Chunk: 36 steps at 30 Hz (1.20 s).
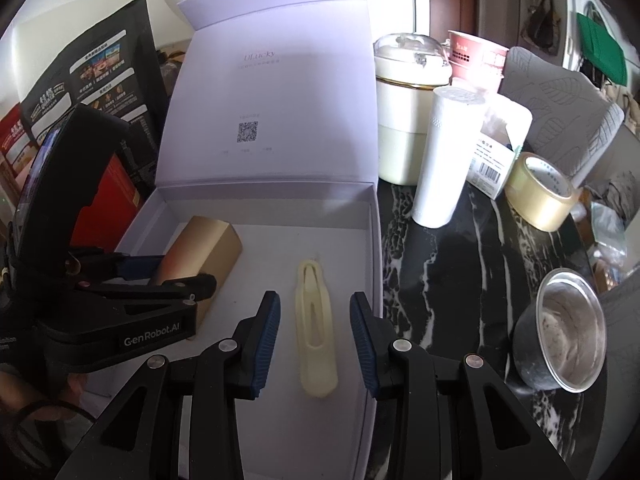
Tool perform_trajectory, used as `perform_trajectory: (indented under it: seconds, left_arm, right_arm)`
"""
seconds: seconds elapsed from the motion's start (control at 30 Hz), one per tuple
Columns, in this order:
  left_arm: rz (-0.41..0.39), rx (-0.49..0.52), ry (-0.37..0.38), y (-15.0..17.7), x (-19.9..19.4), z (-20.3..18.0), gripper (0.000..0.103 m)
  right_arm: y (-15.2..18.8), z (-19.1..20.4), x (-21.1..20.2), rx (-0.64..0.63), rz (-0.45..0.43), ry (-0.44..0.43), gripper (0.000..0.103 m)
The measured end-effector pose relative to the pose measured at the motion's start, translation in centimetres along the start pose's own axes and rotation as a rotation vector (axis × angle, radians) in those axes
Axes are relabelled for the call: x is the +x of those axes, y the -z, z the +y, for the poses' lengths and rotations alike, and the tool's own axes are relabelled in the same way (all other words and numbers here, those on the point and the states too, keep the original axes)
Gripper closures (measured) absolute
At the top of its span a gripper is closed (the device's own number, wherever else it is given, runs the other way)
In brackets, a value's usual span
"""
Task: Organize rigid objects
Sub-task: 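Lower the gold box and claw clip into the white box and open both tools, then withdraw both tools from the white box toward the purple card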
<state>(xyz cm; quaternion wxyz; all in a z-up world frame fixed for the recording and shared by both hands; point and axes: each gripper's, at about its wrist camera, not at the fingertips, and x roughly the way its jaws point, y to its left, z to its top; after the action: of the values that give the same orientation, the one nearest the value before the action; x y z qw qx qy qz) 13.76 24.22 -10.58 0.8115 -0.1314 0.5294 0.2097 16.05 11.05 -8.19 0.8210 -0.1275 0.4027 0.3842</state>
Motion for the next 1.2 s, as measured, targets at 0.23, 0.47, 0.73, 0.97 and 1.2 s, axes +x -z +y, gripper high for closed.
perform_trajectory:
  seconds: [0.23, 0.47, 0.73, 0.97, 1.2]
  left_arm:
    - [-0.040, -0.005, -0.002, 0.0, -1.8, -0.2, 0.057]
    - [-0.080, -0.012, 0.013, 1.1, -4.2, 0.5, 0.057]
    - [-0.141, -0.003, 0.023, 2.6, -7.3, 0.6, 0.057]
    - [-0.190, 0.015, 0.021, 3.1, -10.6, 0.3, 0.057]
    - [-0.236, 0.027, 0.018, 3.9, -13.2, -0.5, 0.057]
  right_arm:
    - [-0.1, -0.2, -2.2, 0.008, -0.030, 0.018, 0.067]
    - [-0.3, -0.2, -4.1, 0.005, -0.055, 0.034, 0.067]
    - [-0.5, 0.1, -7.0, -0.001, -0.099, 0.053, 0.067]
    - [-0.2, 0.4, -9.6, -0.001, -0.141, 0.063, 0.067]
    - [0.4, 0.4, -12.6, 0.001, -0.183, 0.075, 0.067]
